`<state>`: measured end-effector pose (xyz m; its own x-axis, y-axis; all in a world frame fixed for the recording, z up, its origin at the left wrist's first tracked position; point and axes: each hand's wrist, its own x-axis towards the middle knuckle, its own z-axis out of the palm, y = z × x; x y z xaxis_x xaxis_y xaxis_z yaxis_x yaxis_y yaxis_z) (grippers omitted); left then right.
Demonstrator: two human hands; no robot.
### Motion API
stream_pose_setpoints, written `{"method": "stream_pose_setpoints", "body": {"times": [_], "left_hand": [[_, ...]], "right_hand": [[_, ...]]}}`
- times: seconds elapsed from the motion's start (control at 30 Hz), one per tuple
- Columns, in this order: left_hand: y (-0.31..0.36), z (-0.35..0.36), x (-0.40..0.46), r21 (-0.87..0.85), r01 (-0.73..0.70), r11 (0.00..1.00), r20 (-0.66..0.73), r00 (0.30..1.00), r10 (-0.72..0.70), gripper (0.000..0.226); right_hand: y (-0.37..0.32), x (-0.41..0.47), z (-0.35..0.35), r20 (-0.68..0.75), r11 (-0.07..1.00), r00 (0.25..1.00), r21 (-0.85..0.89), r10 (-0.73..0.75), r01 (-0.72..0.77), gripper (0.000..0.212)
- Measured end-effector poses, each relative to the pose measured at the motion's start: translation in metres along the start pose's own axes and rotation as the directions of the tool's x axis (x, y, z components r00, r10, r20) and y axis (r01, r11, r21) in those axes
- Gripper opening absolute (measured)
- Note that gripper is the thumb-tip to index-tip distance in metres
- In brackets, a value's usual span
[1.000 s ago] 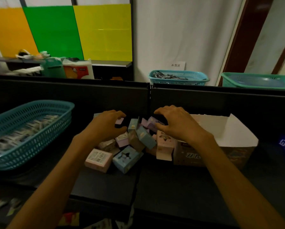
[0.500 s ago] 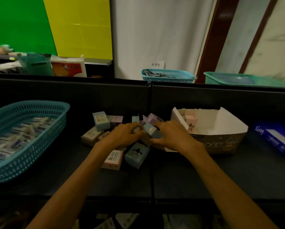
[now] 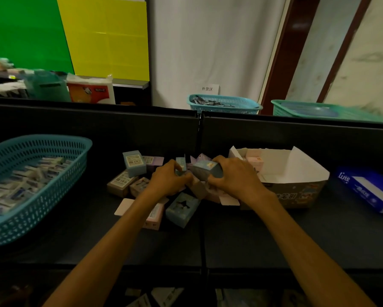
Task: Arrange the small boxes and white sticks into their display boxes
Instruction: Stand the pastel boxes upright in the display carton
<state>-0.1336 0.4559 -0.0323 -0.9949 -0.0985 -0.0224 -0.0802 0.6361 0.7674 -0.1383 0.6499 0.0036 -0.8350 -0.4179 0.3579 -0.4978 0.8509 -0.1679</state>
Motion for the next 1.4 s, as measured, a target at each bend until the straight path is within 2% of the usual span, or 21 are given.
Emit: {"method": "stream_pose_setpoints", "body": {"times": [0.1, 0.2, 0.37, 0.47, 0.6, 0.77, 0.9, 1.0, 1.1, 1.2, 1.3, 1.4], "left_hand": [[0.005, 0.002, 0.001, -0.013, 0.073, 0.997, -0.006, 0.997, -0.073, 0.059], [0.01, 0.006, 0.003, 0.033, 0.08, 0.996, -0.002, 0.997, -0.08, 0.065], [0.017, 0.005, 0.003, 0.061, 0.097, 0.993, 0.082, 0.991, -0.102, 0.049], [0.013, 0.002, 0.002, 0.115, 0.066, 0.991, 0.099, 0.992, -0.078, 0.024], [0.005, 0.002, 0.001, 0.15, 0.043, 0.988, 0.091, 0.994, -0.057, 0.034], [0.001, 0.009, 0.001, 0.322, -0.015, 0.947, 0.041, 0.999, 0.002, 0.035], [0.002, 0.005, 0.001, 0.342, -0.025, 0.939, 0.009, 1.0, 0.024, 0.035], [0.0, -0.004, -0.001, 0.231, -0.034, 0.972, -0.057, 0.997, 0.049, 0.031], [0.0, -0.019, -0.006, -0.023, -0.08, 0.997, -0.119, 0.99, 0.077, 0.029], [0.003, -0.031, -0.011, -0.235, -0.119, 0.965, -0.119, 0.989, 0.093, 0.028], [0.005, -0.036, -0.013, -0.368, -0.175, 0.913, -0.094, 0.984, 0.151, 0.026], [0.008, -0.039, -0.013, -0.492, -0.192, 0.849, -0.038, 0.979, 0.199, 0.023]], "right_hand": [[0.005, -0.001, -0.008, -0.056, 0.998, 0.998, 0.055, 0.034, -0.031, 0.045], [0.012, -0.001, -0.012, -0.114, 0.996, 0.992, 0.085, 0.051, -0.042, 0.048], [0.025, -0.001, -0.014, -0.133, 0.966, 0.986, 0.252, 0.097, -0.061, 0.049], [0.031, -0.001, -0.019, -0.122, 0.92, 0.984, 0.384, 0.131, -0.075, 0.043], [0.033, 0.001, -0.024, -0.128, 0.884, 0.976, 0.458, 0.176, -0.099, 0.039], [0.032, 0.001, -0.022, -0.115, 0.851, 0.975, 0.514, 0.191, -0.106, 0.038], [0.034, -0.001, -0.021, -0.099, 0.84, 0.975, 0.53, 0.196, -0.115, 0.036], [0.036, -0.002, -0.023, -0.082, 0.801, 0.971, 0.583, 0.223, -0.135, 0.031], [0.036, -0.003, -0.026, -0.038, 0.738, 0.968, 0.655, 0.247, -0.163, 0.03], [0.036, -0.002, -0.026, 0.0, 0.72, 0.97, 0.67, 0.245, -0.182, 0.036], [0.034, 0.001, -0.024, 0.059, 0.717, 0.971, 0.665, 0.232, -0.211, 0.038], [0.031, 0.002, -0.023, 0.1, 0.665, 0.97, 0.712, 0.222, -0.226, 0.038]]}}
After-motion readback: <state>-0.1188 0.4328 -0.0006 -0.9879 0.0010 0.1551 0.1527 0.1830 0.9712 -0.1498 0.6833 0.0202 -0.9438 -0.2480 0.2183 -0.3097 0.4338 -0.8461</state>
